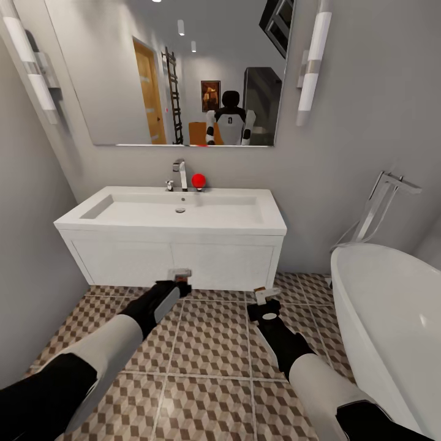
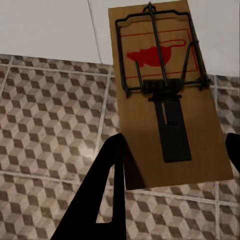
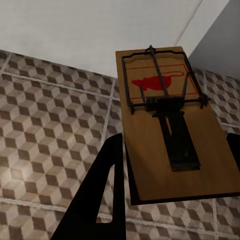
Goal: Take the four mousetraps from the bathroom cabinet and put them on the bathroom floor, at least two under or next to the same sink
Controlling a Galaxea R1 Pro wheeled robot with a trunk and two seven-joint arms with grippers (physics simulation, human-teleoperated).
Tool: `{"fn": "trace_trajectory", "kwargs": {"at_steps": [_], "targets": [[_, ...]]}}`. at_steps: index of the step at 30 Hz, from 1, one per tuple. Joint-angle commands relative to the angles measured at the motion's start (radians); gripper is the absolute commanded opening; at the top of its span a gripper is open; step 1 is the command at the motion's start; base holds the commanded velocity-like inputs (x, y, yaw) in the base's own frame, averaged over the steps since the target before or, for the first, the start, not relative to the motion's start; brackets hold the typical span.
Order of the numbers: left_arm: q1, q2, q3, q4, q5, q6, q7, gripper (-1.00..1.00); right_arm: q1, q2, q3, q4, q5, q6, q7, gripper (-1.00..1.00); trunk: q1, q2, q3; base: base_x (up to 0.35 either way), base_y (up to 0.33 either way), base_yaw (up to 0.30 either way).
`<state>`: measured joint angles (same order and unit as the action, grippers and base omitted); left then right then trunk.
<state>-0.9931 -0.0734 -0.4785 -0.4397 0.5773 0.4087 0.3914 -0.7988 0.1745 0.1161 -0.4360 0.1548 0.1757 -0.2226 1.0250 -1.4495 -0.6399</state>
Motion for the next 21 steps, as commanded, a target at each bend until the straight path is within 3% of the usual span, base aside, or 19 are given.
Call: {"fn": "trace_trajectory", "kwargs": {"at_steps": [1,4,10,14,21], "targets": [[-0.001,-0.001,-0.009,0.001,0.009,-0.004,0.005,-1.0,0.0,0.0,0.003,-0.001,0.009,0.01,-0.005,-1.0,0.0,-0.001,-0.001,0.0,0.0,0.0],[-0.001,-0.002,-0.01,0.004,0.009,-0.025,0.0,-1.0,0.0,0.0,0.003,-0.001,0.009,0.01,-0.006,-1.0,0.0,-0.001,-0.001,0.0,0.0,0.0],[-0.002,-0.005,-0.014,0.063,0.01,-0.175,-0.007,-1.0,0.0,0.0,0.004,-0.002,0.009,0.01,-0.006,-1.0,0.0,-0.001,-0.001,0.0,0.0,0.0],[-0.002,-0.006,-0.016,0.119,0.01,-0.205,-0.028,-1.0,0.0,0.0,0.004,-0.003,0.009,0.01,-0.006,-1.0,0.0,-0.001,-0.001,0.0,0.0,0.0],[-0.001,-0.005,-0.018,0.143,0.01,-0.213,-0.077,-1.0,0.0,0.0,0.004,-0.003,0.011,0.01,-0.025,-1.0,0.0,-0.001,-0.001,0.0,0.0,0.0]]}}
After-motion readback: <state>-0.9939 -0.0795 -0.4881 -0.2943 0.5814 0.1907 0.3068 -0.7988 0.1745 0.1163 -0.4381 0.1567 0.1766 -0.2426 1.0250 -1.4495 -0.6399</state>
